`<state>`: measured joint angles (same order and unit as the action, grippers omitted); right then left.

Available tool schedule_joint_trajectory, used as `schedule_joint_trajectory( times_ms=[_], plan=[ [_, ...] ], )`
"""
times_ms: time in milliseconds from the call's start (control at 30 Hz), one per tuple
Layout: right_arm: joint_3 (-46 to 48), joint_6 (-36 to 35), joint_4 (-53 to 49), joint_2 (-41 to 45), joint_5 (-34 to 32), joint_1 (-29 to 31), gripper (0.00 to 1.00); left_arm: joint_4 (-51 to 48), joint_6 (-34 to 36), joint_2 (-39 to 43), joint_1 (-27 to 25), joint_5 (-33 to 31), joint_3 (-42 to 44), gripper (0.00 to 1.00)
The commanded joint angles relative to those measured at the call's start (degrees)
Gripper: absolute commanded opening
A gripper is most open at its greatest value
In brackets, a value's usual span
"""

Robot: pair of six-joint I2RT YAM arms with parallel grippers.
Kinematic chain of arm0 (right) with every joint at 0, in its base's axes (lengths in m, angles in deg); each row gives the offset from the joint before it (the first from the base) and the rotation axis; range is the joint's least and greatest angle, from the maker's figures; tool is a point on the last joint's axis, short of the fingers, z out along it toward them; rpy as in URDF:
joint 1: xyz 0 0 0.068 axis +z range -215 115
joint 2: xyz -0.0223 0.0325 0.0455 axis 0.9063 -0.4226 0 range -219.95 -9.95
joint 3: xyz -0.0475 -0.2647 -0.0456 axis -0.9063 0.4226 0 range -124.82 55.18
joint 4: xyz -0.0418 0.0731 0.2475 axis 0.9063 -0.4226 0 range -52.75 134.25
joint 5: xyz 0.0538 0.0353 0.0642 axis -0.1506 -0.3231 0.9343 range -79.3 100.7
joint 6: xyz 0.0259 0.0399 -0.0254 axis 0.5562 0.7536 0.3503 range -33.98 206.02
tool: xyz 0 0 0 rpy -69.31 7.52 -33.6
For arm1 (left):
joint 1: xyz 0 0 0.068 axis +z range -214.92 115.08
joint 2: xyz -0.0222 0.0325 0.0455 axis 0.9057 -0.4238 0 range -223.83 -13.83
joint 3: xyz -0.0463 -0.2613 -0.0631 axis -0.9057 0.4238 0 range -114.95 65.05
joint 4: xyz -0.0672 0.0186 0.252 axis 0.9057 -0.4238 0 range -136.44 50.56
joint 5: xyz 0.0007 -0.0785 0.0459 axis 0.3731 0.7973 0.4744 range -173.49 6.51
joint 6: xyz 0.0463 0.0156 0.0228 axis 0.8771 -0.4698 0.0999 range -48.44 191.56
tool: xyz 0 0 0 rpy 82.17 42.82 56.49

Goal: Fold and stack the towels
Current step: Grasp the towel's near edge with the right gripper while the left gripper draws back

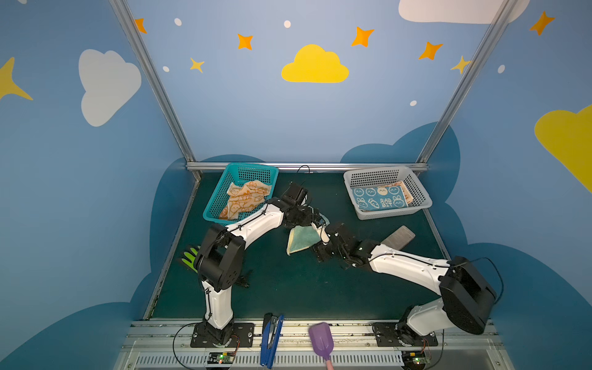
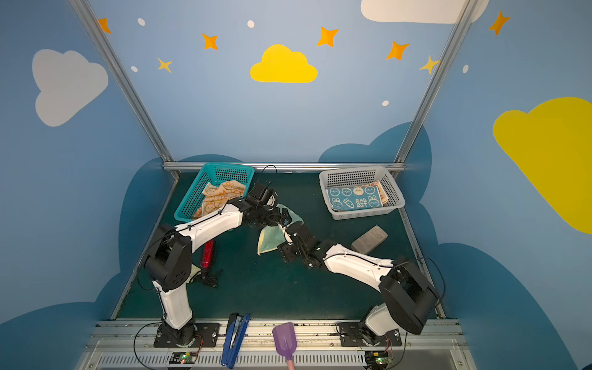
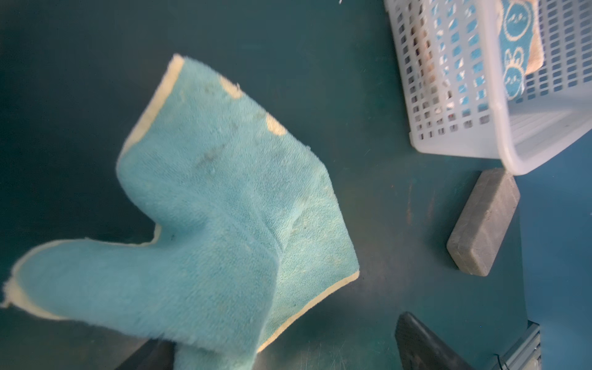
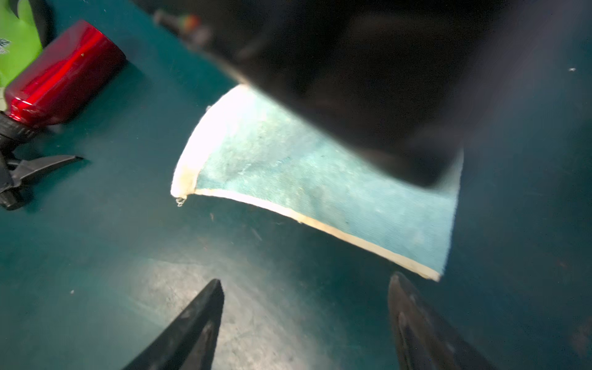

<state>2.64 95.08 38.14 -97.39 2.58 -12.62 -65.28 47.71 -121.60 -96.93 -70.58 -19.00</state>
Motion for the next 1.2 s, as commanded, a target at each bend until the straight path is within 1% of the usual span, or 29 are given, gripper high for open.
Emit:
schedule_joint_trajectory(
  times_ms=[0, 100, 200, 300, 433, 600, 733, 833, 1033, 1167],
  plan=[
    [-5.8, 2.2, -5.9, -4.5, -4.1, 2.9, 0.74, -3.7, 3.4, 3.3, 0.8, -4.8, -2.2, 1.00],
    [-9.4, 1.4, -6.9, -8.8, -5.5, 5.5, 0.72, -5.3, 4.4, 5.2, 1.9, -7.4, -2.8, 1.00],
    [-11.2, 1.0, -4.7, -11.7, -4.8, 7.0, 0.72, -6.7, 4.8, 7.0, 3.5, -10.3, -2.7, 1.00],
    [-14.7, 1.9, -5.7, -15.2, -3.8, 7.4, 0.72, -7.1, 5.0, 9.7, 6.0, -12.8, -1.2, 1.00],
    [-19.3, 2.2, -8.1, -19.4, -4.1, 8.0, 0.72, -5.2, 4.0, 15.7, 10.2, -13.5, 3.6, 1.00],
    [-23.9, 2.1, -10.9, -24.1, -3.3, 8.5, 0.71, -0.2, 1.7, 24.9, 14.6, -14.7, 12.5, 1.00],
    [-28.0, 2.2, -13.0, -28.2, -1.7, 8.7, 0.66, 4.6, 1.0, 30.6, 15.8, -16.2, 19.0, 1.00],
    [-30.3, 2.2, -13.6, -30.3, -1.0, 8.9, 0.65, 6.5, 0.6, 33.1, 16.4, -16.7, 21.9, 1.00],
    [-33.5, 3.2, -15.3, -33.6, -1.3, 9.0, 0.60, 6.1, 0.4, 34.6, 17.1, -16.6, 23.2, 1.00],
    [-35.5, 3.7, -16.8, -35.8, -2.2, 9.0, 0.54, 6.5, 0.2, 35.1, 17.2, -16.3, 24.0, 1.00]
  ],
)
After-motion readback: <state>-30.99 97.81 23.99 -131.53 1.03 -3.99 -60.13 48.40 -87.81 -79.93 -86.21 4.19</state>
